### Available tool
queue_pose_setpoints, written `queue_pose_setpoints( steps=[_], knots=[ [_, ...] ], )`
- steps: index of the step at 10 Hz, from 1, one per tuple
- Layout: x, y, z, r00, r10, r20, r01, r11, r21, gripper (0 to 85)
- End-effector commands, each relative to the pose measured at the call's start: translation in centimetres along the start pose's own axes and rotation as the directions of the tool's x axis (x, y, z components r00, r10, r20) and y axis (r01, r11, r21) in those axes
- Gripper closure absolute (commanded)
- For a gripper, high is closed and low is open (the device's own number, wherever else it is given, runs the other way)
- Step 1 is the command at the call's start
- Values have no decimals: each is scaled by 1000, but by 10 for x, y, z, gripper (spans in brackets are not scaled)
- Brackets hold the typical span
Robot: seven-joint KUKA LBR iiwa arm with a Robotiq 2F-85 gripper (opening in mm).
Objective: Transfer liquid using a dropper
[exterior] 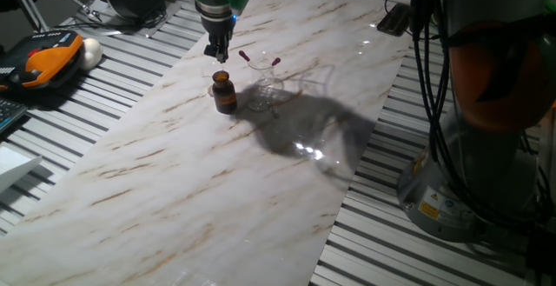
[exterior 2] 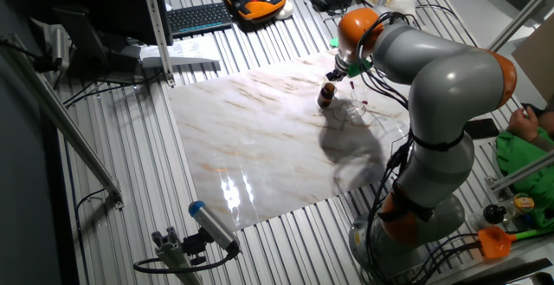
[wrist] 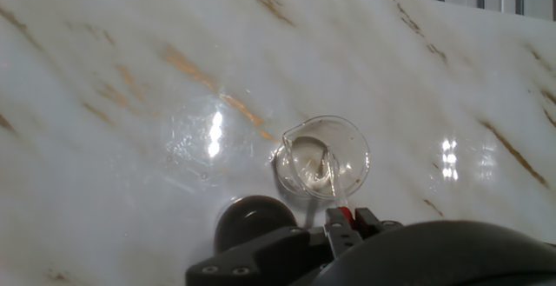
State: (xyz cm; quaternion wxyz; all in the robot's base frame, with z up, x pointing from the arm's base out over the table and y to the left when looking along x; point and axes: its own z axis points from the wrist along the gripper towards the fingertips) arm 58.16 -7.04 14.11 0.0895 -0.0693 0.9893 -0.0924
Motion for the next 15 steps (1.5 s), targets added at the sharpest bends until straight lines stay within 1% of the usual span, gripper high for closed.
queue_pose_setpoints(
  steps=[1, 2, 6, 9, 10, 11, 12, 13, 14, 15],
  knots=[
    [0, 0, 1, 1000, 2, 0, -2, 1000, 0, 680],
    [0, 0, 1, 1000, 2, 1, -2, 1000, 0, 510],
    [-1, -1, 1, 1000, 4, 6, -4, 1000, 2, 510],
    [-3, -2, -6, 1000, 7, -9, -7, 1000, 0, 510],
    [-4, -3, -9, 1000, 15, -21, -16, 1000, -20, 510],
    [-5, -5, -13, 999, 21, -32, -22, 999, -32, 510],
    [-7, -7, -20, 998, 29, -48, -31, 998, -47, 510],
    [-8, -9, -28, 997, 38, -63, -41, 998, -51, 510],
    [-8, -11, -36, 996, 44, -78, -48, 997, -58, 680],
    [-6, -15, -44, 993, 48, -104, -56, 996, -73, 680]
  ],
)
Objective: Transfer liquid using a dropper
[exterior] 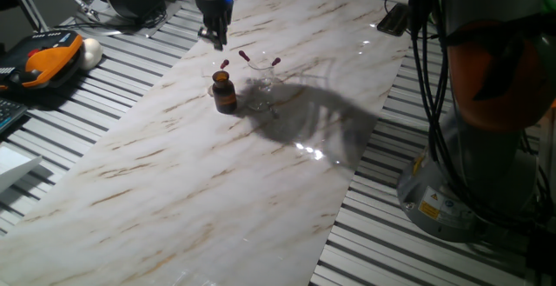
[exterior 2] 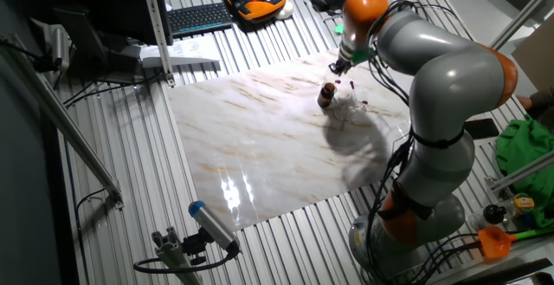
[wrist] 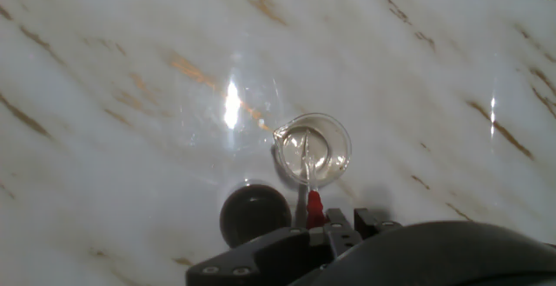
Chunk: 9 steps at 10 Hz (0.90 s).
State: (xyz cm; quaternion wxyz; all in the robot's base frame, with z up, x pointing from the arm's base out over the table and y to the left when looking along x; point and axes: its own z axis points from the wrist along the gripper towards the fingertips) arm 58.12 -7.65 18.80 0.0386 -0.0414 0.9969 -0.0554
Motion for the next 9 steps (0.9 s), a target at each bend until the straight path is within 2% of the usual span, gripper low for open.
queue_pose_setpoints(
  steps=[1, 3, 4, 5, 6, 7, 9],
  knots=[
    [2, -1, -6, 1000, 5, -16, -6, 1000, -14, 850],
    [6, -4, -17, 999, 24, -34, -26, 998, -54, 850],
    [8, -5, -18, 998, 25, -62, -29, 998, -63, 850],
    [11, -6, -15, 996, 41, -79, -49, 994, -103, 850],
    [14, -6, -10, 995, 62, -83, -71, 992, -107, 850],
    [16, -6, -5, 993, 79, -84, -89, 988, -124, 850],
    [15, -5, 1, 992, 99, -84, -110, 985, -134, 850]
  ],
)
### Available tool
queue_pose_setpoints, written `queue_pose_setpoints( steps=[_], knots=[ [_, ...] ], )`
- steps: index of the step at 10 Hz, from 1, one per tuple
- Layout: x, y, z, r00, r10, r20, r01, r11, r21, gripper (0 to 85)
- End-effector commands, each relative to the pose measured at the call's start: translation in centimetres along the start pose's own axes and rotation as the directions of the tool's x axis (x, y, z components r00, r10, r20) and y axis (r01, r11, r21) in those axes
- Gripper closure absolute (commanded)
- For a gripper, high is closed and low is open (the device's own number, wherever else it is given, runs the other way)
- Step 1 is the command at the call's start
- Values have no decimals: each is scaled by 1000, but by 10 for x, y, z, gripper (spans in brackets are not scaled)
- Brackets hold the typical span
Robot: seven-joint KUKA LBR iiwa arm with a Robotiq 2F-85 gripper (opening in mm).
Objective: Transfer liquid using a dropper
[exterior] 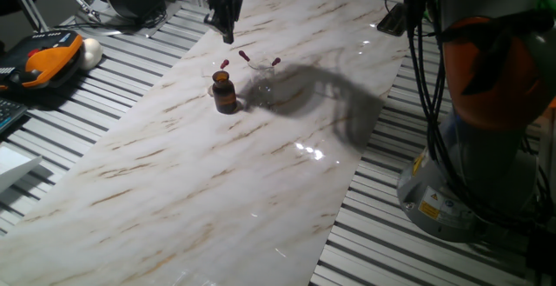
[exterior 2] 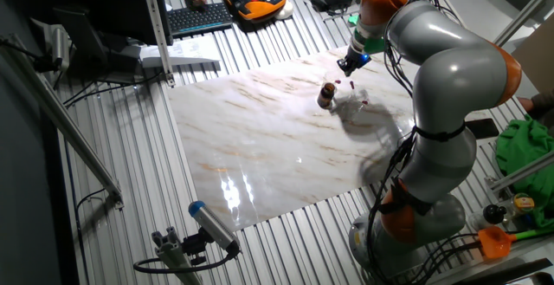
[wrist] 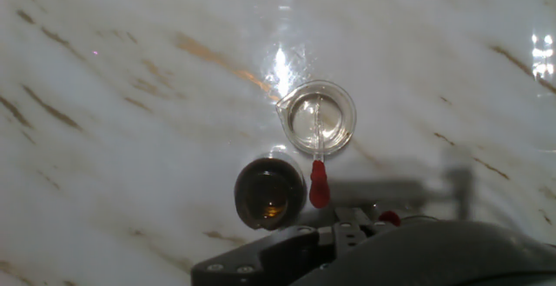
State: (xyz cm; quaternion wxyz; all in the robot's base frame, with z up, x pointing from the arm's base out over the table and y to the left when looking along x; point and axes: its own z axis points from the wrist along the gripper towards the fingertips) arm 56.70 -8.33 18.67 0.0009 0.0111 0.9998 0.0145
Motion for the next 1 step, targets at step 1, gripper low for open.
queue_pose_setpoints(
  steps=[1],
  knots=[
    [0, 0, 0, 1000, 5, 1, -5, 1000, 0, 850]
  ],
)
